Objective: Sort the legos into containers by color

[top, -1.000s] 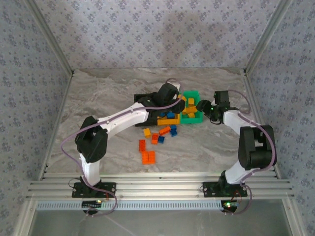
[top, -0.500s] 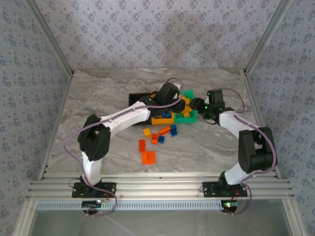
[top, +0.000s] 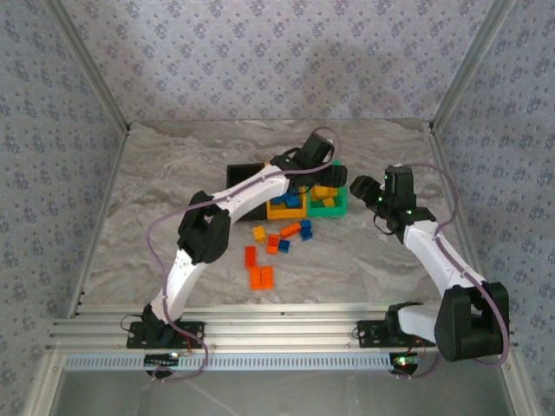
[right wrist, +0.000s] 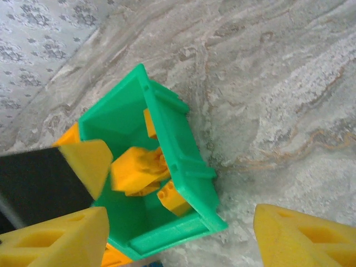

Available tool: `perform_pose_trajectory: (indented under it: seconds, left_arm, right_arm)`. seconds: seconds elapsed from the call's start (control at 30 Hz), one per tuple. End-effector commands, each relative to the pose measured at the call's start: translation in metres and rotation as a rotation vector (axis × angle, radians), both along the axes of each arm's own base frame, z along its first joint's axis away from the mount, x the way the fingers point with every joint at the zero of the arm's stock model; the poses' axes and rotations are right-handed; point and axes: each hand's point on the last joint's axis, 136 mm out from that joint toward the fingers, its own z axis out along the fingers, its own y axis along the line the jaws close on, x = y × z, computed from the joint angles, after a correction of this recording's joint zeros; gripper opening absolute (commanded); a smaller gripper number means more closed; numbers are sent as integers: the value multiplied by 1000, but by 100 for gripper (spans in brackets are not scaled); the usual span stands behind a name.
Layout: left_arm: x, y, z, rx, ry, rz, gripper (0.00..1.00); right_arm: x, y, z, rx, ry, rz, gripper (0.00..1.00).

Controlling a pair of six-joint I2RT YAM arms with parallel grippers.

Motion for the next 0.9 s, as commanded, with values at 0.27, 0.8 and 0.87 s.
perform_pose_trajectory:
  seconds: [0.27,0.8,0.87]
  left_arm:
    - [-61,75,96,-151,-129,55,100]
    - [-189,291,16,-54,-82,429,99]
    - [-195,300,11,-52,-75,454,100]
  right_arm:
    - [-51,78,-17,-77,78,362,72]
    - [-189,231,-99,-500,213,1093,74]
    - [-192,238,-104,-542,215,1108,75]
